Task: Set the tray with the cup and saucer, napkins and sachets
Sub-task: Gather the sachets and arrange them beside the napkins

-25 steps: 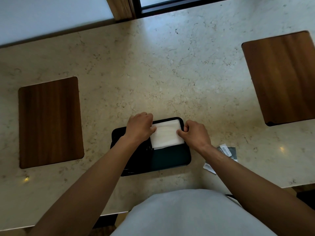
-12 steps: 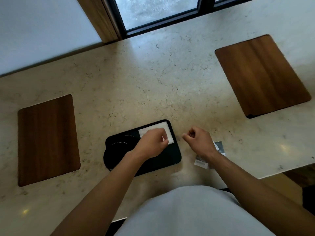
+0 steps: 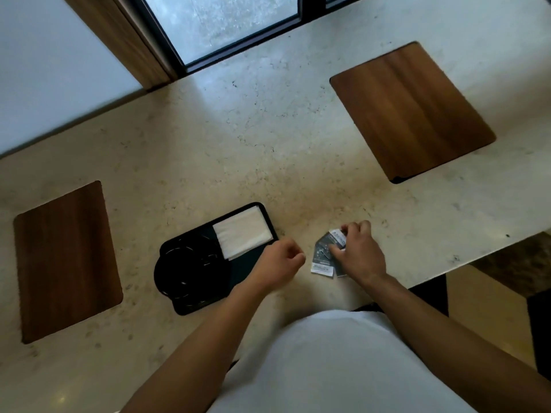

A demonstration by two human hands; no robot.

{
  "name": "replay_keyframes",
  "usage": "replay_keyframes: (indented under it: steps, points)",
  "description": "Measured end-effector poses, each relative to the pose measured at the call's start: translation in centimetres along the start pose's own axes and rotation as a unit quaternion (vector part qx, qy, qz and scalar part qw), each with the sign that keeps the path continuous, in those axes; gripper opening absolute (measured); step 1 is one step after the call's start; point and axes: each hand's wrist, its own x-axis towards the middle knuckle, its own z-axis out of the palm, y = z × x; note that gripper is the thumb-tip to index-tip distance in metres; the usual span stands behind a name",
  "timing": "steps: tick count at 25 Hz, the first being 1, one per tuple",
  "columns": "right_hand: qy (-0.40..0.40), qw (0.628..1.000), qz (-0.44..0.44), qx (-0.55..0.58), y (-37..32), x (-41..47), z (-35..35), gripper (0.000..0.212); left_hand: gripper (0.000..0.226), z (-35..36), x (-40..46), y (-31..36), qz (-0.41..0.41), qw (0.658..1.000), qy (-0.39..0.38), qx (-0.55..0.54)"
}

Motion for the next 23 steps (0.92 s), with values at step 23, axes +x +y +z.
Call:
replay_keyframes:
  steps: [23]
  points:
    - [-0.143, 0.958, -0.131, 0.212, -3.2, -3.3, -0.4, 0.019, 0.021, 4.2, -5.9, -2.9, -0.126, 0.892, -0.005, -0.433]
